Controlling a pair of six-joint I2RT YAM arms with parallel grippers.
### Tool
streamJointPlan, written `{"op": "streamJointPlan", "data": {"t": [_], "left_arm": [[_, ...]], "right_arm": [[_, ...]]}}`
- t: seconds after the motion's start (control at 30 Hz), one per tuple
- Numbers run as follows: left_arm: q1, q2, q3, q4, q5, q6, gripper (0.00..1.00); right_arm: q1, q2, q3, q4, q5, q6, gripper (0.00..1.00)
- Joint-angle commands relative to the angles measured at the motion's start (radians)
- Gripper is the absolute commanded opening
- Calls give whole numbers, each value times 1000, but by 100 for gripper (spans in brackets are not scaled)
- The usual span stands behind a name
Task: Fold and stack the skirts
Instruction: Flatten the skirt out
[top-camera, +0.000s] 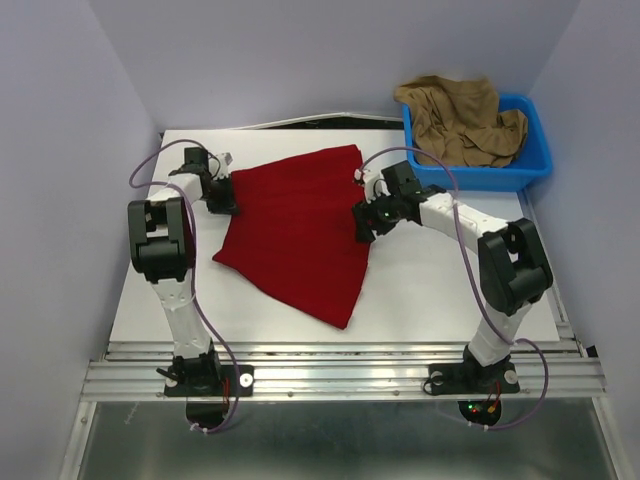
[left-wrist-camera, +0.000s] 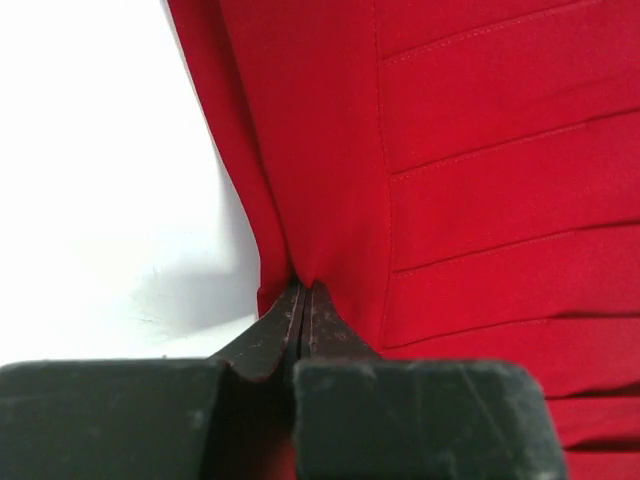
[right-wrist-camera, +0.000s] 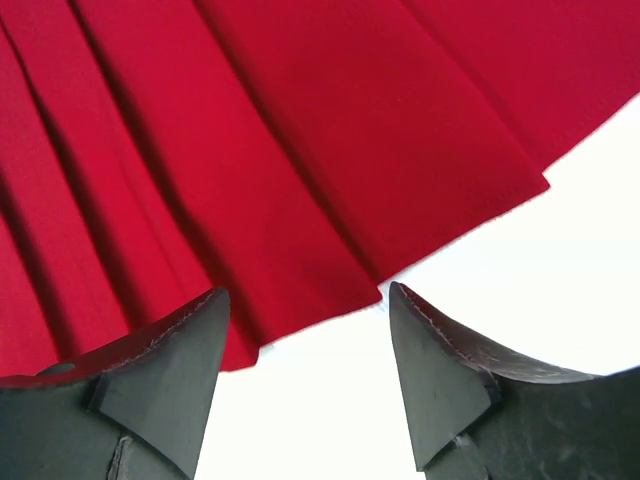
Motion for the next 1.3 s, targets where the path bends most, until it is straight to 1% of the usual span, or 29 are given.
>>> {"op": "streamJointPlan", "data": {"t": [0.0, 0.07, 0.1, 0.13, 0.17, 0.2, 0.23, 0.27, 0.3, 0.33, 0.37, 0.4, 0.43, 0.47, 0.53, 0.6, 0.7, 0.73, 0.8, 0.9, 0.93, 0.97, 1.0, 1.03, 1.07, 1.13, 1.17, 1.2, 1.27], "left_arm": [[6, -9, 34, -59, -65, 41, 25], [26, -61, 47, -98, -48, 115, 38], [30, -85, 47, -112, -42, 160, 51], [35, -117, 44, -128, -39, 213, 55], [43, -191, 27, -155, -39, 331, 65], [47, -228, 13, -169, -20, 394, 75], [52, -268, 2, -198, 4, 472, 76], [58, -344, -27, -259, 27, 634, 76], [58, -380, -48, -279, 35, 704, 76], [57, -423, -109, -299, 40, 778, 76], [58, -503, -149, -301, 40, 844, 76], [58, -539, -194, -289, 26, 922, 77], [60, -573, -229, -290, 32, 968, 76], [60, -599, -290, -310, 43, 1016, 76], [69, -658, -349, -303, 82, 1076, 75], [104, -685, -418, -329, 178, 1110, 74], [142, -702, -449, -365, 306, 1183, 74], [164, -716, -462, -366, 328, 1238, 74], [173, -759, -519, -338, 349, 1286, 74], [175, -809, -590, -280, 356, 1353, 75], [175, -817, -602, -252, 353, 1349, 75], [175, -822, -611, -187, 352, 1332, 75], [175, -810, -604, -154, 352, 1255, 75], [173, -791, -585, -130, 365, 1215, 75], [173, -764, -514, -128, 383, 1184, 75], [161, -638, -419, -203, 438, 1157, 73], [149, -595, -371, -221, 440, 1130, 73], [123, -517, -292, -214, 423, 1034, 71], [101, -462, -237, -176, 402, 948, 70]], "right_arm": [[-1, 45, 78, 23, -38, 26, 69], [-1, 56, 102, 7, -80, 21, 69], [9, 55, 108, -6, -89, 11, 69], [22, 50, 112, -21, -95, -5, 68], [33, 30, 112, -39, -109, -19, 69], [45, 16, 110, -87, -109, -64, 69], [82, -1, 104, -113, -106, -89, 69], [107, -43, 78, -160, -98, -138, 69], [175, -68, 58, -181, -86, -160, 69], [220, -94, 32, -194, -43, -181, 69], [269, -143, 3, -210, -16, -201, 69], [318, -163, -58, -211, 16, -207, 69], [423, -178, -84, -213, 85, -207, 69], [473, -189, -108, -210, 118, -204, 69], [559, -206, -172, -184, 191, -186, 69], [683, -197, -215, -132, 268, -146, 70], [697, -151, -217, -93, 325, -76, 72], [697, -128, -220, -83, 346, -65, 72], [707, -113, -230, -41, 376, -56, 73], [707, -82, -253, 8, 463, -49, 72], [707, -80, -258, 14, 477, -51, 72], [707, -85, -261, 20, 479, -52, 72], [707, -115, -269, 29, 476, -49, 72], [707, -137, -270, 29, 468, -59, 72], [707, -157, -270, 26, 422, -69, 72], [707, -211, -269, -6, 341, -100, 73], [694, -228, -269, -16, 249, -109, 73], [670, -254, -248, -50, 198, -120, 73], [627, -257, -199, -98, 80, -129, 73]]}}
